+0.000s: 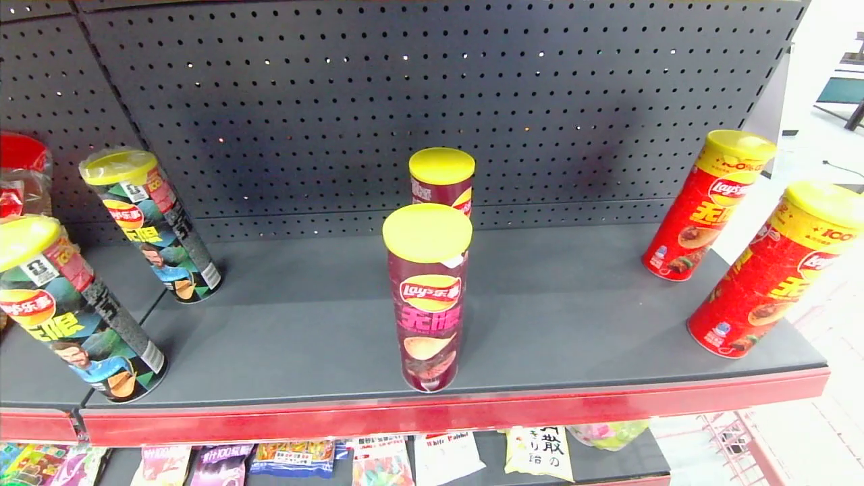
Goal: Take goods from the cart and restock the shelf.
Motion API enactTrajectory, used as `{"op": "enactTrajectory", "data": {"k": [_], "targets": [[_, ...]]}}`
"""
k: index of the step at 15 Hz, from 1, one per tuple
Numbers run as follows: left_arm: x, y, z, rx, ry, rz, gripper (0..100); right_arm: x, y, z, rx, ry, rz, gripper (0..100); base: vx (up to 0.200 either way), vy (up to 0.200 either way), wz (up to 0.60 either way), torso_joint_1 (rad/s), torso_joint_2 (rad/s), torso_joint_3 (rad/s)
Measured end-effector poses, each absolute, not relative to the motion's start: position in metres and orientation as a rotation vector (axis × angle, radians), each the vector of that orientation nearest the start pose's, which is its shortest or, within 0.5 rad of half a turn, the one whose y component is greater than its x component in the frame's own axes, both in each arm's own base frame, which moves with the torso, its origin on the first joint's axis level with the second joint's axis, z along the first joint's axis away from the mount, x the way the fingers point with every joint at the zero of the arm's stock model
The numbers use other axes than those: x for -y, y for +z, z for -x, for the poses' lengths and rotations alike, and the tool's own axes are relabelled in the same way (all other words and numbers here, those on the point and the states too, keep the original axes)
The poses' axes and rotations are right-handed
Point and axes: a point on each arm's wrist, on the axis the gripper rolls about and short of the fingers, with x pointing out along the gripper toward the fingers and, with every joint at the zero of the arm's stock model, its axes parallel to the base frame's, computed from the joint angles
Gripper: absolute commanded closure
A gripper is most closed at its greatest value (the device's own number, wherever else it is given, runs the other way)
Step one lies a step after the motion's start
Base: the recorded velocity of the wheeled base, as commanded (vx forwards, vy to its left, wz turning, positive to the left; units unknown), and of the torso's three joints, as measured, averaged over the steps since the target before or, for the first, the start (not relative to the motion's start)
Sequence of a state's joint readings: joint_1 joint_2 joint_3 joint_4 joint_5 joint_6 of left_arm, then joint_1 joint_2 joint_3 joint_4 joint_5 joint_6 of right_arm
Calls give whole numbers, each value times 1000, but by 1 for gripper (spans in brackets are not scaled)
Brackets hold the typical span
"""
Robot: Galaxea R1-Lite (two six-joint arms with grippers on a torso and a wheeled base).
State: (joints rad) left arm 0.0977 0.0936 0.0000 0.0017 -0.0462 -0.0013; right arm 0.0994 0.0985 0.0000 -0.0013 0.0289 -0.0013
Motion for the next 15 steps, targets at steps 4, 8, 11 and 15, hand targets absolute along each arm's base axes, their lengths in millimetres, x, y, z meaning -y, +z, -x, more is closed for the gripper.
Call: {"op": "enactTrajectory", "data": {"k": [4,8,11,15], "targets": [[3,77,16,-95,52,8,0,1,77,15,-97,128,6,0,0,0,0,0,0,0],[3,77,16,-95,52,9,0,1,77,15,-97,128,3,0,0,0,0,0,0,0],[3,77,16,-95,52,8,0,1,77,15,-97,128,1,0,0,0,0,0,0,0],[3,77,16,-95,52,8,0,1,77,15,-97,127,1,0,0,0,0,0,0,0]]}}
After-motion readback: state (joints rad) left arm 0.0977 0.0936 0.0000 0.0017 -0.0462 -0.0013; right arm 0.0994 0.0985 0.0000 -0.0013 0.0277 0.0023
